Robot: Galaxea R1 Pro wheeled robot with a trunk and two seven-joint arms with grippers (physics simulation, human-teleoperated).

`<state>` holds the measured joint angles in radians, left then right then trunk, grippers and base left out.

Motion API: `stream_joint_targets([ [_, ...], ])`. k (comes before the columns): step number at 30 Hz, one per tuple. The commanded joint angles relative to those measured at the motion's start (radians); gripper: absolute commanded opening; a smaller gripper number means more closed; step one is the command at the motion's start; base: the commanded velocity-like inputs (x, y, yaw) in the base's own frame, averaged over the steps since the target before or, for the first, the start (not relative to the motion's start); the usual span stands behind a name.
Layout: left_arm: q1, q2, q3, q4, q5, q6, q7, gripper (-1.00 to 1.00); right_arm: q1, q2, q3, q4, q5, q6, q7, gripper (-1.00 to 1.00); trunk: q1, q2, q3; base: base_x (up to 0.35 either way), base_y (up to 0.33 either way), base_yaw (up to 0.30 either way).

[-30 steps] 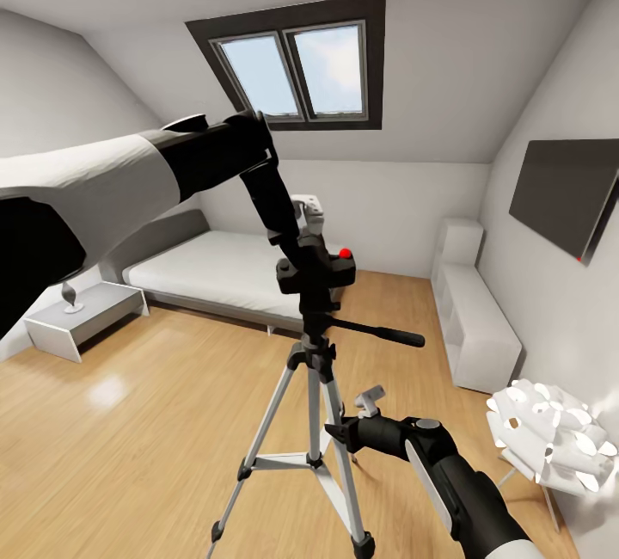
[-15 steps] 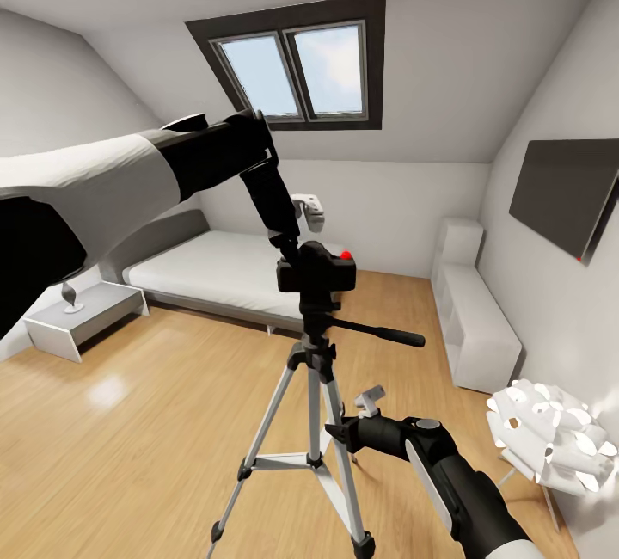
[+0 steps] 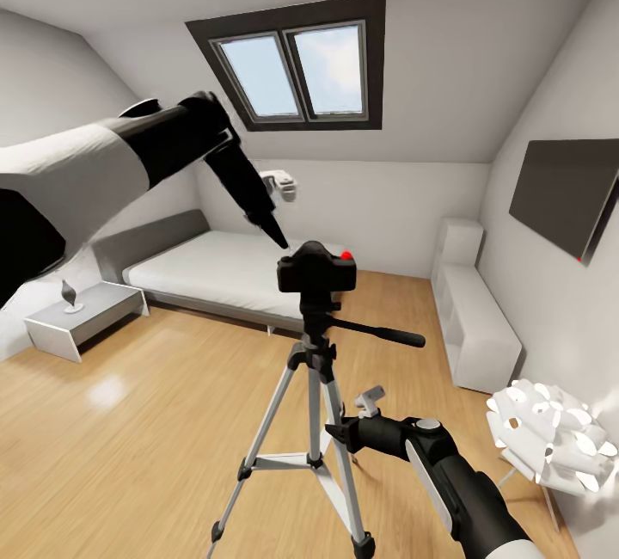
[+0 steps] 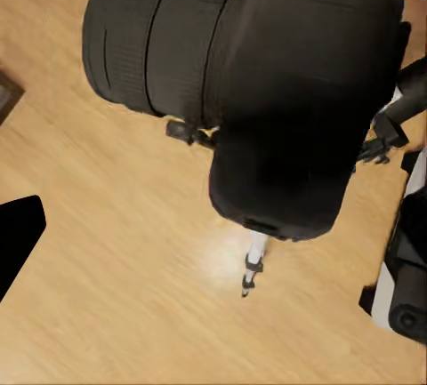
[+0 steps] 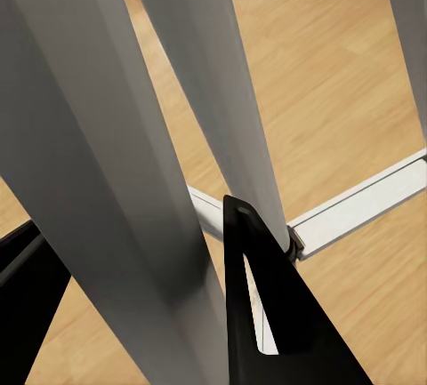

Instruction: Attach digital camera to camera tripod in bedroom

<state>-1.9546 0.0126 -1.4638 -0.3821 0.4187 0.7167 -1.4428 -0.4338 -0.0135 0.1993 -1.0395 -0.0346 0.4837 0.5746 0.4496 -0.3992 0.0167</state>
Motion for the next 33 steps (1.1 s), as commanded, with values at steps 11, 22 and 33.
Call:
stream_joint_targets([
  [11, 0.001, 0.121, 0.232, 0.105, 0.005, 0.014, 0.089, 1.00, 0.000, 0.000, 0.002, 0.004, -0.006, 0.006, -0.001, -1.00, 0.000, -0.001, -0.001, 0.000, 0.000, 0.000],
  [22, 0.004, 0.144, 0.308, 0.116, 0.002, 0.015, 0.143, 1.00, 0.000, 0.000, 0.000, 0.004, -0.005, -0.034, 0.000, 1.00, 0.000, -0.001, -0.001, 0.000, 0.000, 0.000],
  [33, 0.005, 0.145, 0.310, 0.117, 0.000, 0.015, 0.147, 1.00, 0.000, 0.001, 0.000, 0.004, -0.005, -0.042, 0.001, 1.00, 0.000, -0.001, -0.001, 0.000, 0.000, 0.000],
])
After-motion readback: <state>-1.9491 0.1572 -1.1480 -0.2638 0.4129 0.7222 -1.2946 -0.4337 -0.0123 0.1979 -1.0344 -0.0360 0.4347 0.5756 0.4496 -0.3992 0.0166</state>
